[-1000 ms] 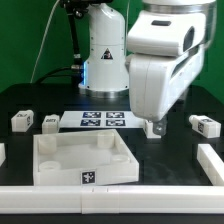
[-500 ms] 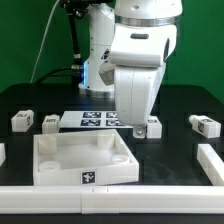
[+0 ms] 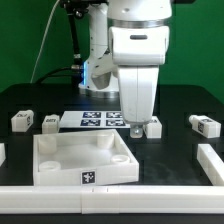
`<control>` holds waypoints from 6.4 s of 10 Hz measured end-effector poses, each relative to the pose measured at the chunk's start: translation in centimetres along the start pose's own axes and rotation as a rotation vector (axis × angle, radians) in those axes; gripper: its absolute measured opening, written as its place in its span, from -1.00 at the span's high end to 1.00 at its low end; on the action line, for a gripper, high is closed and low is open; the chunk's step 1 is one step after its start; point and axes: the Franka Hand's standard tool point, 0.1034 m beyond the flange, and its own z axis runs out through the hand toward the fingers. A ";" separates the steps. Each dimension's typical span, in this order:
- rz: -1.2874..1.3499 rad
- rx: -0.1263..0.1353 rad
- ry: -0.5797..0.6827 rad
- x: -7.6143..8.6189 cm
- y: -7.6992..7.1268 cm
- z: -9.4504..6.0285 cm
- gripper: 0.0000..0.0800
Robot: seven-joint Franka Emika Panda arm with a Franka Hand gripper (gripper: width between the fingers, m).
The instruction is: Assemble one leg
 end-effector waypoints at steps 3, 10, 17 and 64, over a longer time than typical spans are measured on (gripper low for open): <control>-0.233 0.015 -0.036 -2.7 -2.2 1.1 -0.63; -0.211 0.018 -0.032 -4.2 -3.3 2.2 -0.63; -0.273 0.074 0.014 -9.7 -8.3 7.2 -0.63; 0.096 0.026 -0.033 6.2 -8.7 3.4 -0.62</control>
Offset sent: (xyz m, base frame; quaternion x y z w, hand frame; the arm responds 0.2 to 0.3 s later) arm -0.0324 -0.0658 -0.0015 0.0064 -0.0422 -0.1105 0.9930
